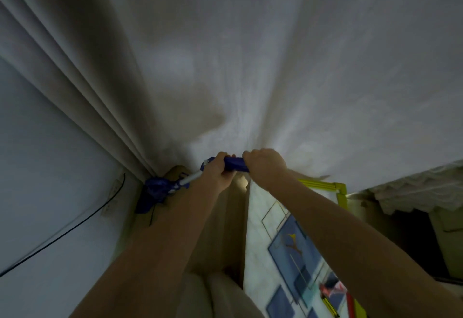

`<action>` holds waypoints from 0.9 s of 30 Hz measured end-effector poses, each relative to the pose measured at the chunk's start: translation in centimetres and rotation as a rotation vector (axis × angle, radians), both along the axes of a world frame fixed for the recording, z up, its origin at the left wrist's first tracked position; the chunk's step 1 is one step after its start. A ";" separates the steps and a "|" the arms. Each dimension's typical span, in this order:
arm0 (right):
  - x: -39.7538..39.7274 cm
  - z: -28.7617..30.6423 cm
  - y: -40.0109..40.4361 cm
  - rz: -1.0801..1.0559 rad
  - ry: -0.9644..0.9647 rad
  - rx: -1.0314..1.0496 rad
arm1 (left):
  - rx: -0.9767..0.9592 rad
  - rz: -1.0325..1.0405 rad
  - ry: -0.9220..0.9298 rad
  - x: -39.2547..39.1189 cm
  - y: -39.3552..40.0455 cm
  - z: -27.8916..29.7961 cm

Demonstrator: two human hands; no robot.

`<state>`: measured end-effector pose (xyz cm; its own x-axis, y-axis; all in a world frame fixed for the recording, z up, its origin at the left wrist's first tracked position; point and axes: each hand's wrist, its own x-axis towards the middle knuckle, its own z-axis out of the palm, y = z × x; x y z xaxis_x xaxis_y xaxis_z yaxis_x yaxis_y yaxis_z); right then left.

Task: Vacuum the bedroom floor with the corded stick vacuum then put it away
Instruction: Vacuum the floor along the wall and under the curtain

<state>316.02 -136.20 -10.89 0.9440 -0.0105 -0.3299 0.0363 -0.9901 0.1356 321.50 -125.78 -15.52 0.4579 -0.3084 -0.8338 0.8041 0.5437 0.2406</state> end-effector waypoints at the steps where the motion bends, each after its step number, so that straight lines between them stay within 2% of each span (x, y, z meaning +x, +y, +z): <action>1: -0.7 0.0 0.2 -0.012 0.033 0.025 | 0.016 -0.044 -0.004 -0.5 0.3 -0.1; 4: -2.5 0.9 1.2 -0.107 0.217 0.174 | 0.073 -0.216 -0.033 -2.3 2.0 -0.6; 7: -4.7 2.2 4.1 -0.405 0.454 0.553 | 0.151 -0.376 -0.074 -3.9 5.3 0.0; 9: -6.4 3.0 7.4 -0.579 0.519 0.789 | 0.185 -0.426 -0.101 -4.8 8.4 1.0; 11: -8.1 3.5 11.6 -0.695 0.520 0.933 | 0.213 -0.501 -0.165 -5.6 12.3 1.3; 21: -15.7 3.3 35.6 -1.006 0.429 1.166 | 0.208 -0.751 -0.215 -10.8 32.4 0.5; 27: -19.0 1.2 42.8 -1.077 0.344 1.209 | 0.285 -0.867 -0.273 -13.3 37.8 -0.4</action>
